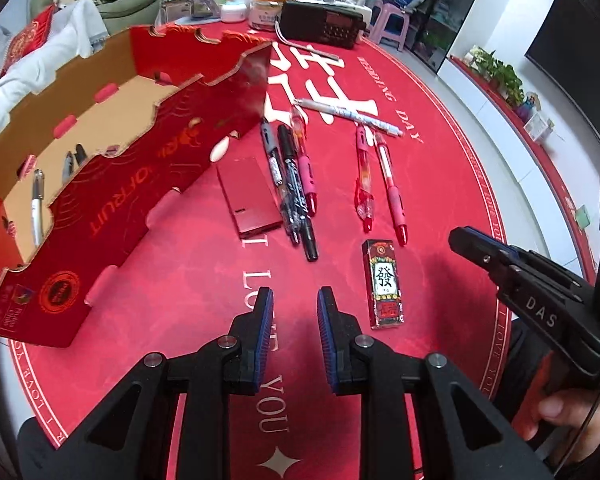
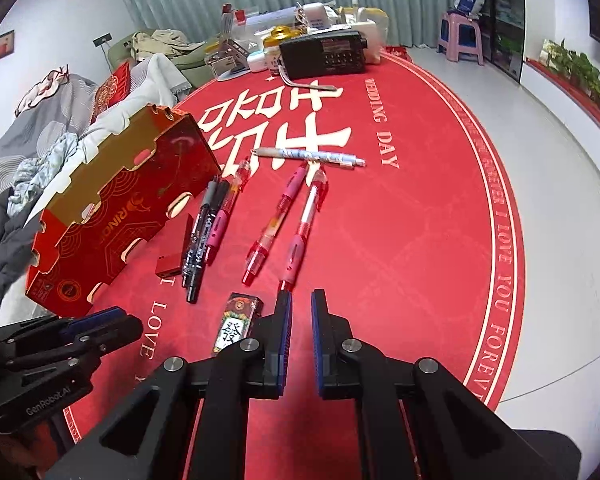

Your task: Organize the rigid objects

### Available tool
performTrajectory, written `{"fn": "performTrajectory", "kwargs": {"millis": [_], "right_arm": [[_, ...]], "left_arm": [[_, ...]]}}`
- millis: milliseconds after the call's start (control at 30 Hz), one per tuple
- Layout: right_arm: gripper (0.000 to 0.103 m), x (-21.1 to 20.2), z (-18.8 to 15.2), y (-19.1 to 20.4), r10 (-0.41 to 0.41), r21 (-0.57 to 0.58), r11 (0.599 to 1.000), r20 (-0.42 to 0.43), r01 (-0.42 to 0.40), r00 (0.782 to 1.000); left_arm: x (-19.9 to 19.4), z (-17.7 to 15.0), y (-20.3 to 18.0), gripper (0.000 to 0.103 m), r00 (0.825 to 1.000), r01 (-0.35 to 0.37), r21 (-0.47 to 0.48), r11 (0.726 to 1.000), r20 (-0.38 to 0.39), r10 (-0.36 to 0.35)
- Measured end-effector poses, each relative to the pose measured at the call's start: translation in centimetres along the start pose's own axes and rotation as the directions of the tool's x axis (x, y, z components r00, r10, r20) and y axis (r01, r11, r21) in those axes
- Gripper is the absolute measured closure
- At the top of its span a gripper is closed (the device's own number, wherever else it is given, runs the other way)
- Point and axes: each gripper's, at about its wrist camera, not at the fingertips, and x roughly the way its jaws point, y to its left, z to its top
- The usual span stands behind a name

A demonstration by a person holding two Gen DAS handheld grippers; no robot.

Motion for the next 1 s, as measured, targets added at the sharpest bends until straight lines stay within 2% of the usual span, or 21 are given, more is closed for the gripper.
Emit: {"fn": "performTrajectory", "kwargs": {"millis": [267, 400, 533, 600, 700, 867, 933, 1000], "right_arm": [[0.093, 0.7, -0.1, -0.7, 0.024, 0.027, 0.999, 0.005, -0.024, 1.0], [0.093, 0.7, 0.0, -2.1, 0.017, 0.071, 0.997, 0.016, -0.018, 1.0], [0.093, 0.2, 0.0, -3.3, 0.008, 0.109, 0.994, 0.031, -0.012, 0.999], [0.093, 0.1, 0.0, -3.4, 0.012, 0.112, 0.994, 0.033, -0.015, 0.999], [0.093, 0.4, 0.2, -3.3, 0.016, 0.104, 0.994, 0.029, -0.019, 0.999], [0.093, 1.5, 1.5, -3.2, -0.007, 0.06, 0.998, 0.015, 0.006, 1.0], [0.093, 2.5, 2.2, -2.9, 0.002, 0.033, 0.999, -0.016, -0.002, 1.0], [0.093, 3.2, 2.8, -2.4, 0.019, 0.008, 1.0, -0.039, -0.019, 0.999]], "left_arm": [[1.4, 0.1, -3.8, 0.078, 0.999, 0.032, 0.104, 0.994, -0.043, -0.027], [2.9, 1.0, -6.1, 0.078, 0.998, 0.018, 0.182, 0.983, -0.063, -0.007], [4.1, 1.5, -6.2, 0.078, 0.995, 0.038, 0.157, 0.987, -0.098, -0.023], [4.2, 1.5, -6.2, 0.075, 0.995, 0.041, 0.153, 0.987, -0.095, -0.026], [4.5, 1.6, -6.3, 0.065, 0.994, 0.045, 0.147, 0.988, -0.108, -0.029], [4.8, 1.4, -6.8, 0.065, 0.996, 0.008, 0.156, 0.988, -0.092, 0.006], [4.9, 1.4, -7.0, 0.069, 0.996, -0.007, 0.159, 0.987, -0.081, 0.02], [5.1, 1.3, -7.6, 0.081, 0.996, -0.047, 0.197, 0.979, -0.064, 0.061]]}}
